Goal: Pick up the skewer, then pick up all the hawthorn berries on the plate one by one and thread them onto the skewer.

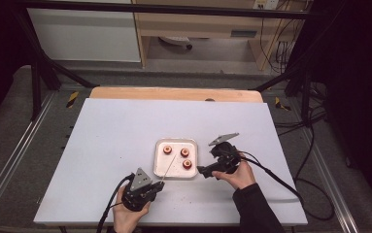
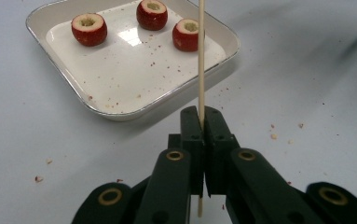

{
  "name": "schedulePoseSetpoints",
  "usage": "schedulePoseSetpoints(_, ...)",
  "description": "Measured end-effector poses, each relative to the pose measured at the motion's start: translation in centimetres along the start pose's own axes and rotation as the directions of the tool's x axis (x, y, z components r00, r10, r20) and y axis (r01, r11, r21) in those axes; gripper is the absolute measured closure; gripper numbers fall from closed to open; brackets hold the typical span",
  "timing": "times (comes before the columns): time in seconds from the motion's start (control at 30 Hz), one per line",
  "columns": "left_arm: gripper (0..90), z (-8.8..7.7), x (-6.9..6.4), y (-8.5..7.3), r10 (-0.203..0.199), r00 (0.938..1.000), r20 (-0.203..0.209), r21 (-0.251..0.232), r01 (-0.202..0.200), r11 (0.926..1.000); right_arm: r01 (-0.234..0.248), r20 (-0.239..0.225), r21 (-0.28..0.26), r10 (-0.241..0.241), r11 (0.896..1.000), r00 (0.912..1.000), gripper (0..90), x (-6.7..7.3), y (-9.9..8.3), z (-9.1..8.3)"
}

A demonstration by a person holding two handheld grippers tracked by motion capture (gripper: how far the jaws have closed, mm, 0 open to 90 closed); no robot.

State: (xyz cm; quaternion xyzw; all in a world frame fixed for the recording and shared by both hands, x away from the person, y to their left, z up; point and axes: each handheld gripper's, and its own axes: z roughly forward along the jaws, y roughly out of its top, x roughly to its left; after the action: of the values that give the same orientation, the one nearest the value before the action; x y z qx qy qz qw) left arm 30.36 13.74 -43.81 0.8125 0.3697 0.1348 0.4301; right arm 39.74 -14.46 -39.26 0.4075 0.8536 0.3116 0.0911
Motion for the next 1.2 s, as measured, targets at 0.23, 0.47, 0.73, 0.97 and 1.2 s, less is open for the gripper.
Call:
schedulePoseSetpoints(0.23,88.3,-0.2,0.1,-0.2,-0.003,1.0000,-0.002,-0.016,0.003,0.9999,-0.056,-0.008,0.001,0.056,0.998,0.9984,5.1,1.2,1.8,0.9)
schedulePoseSetpoints(0.47,88.3,-0.2,0.0,-0.4,-0.003,1.0000,0.001,-0.018,0.003,0.9998,-0.082,-0.001,0.023,0.082,0.996,0.9966,9.5,2.4,2.9,2.2)
schedulePoseSetpoints(0.73,88.2,-0.3,0.1,-0.5,0.001,1.0000,0.005,-0.023,-0.001,0.9997,-0.126,0.026,0.059,0.125,0.990,0.9918,15.6,3.2,3.6,3.8)
schedulePoseSetpoints(0.97,88.2,-0.3,0.4,-0.8,-0.006,1.0000,0.003,-0.026,0.007,0.9996,-0.188,0.039,0.084,0.186,0.979,0.9818,27.9,3.3,3.6,4.7)
schedulePoseSetpoints(1.2,88.2,-0.1,0.2,-0.8,-0.004,0.9999,0.010,-0.025,0.005,0.9997,-0.242,0.060,0.128,0.236,0.962,0.9698,40.1,3.4,3.6,5.6)
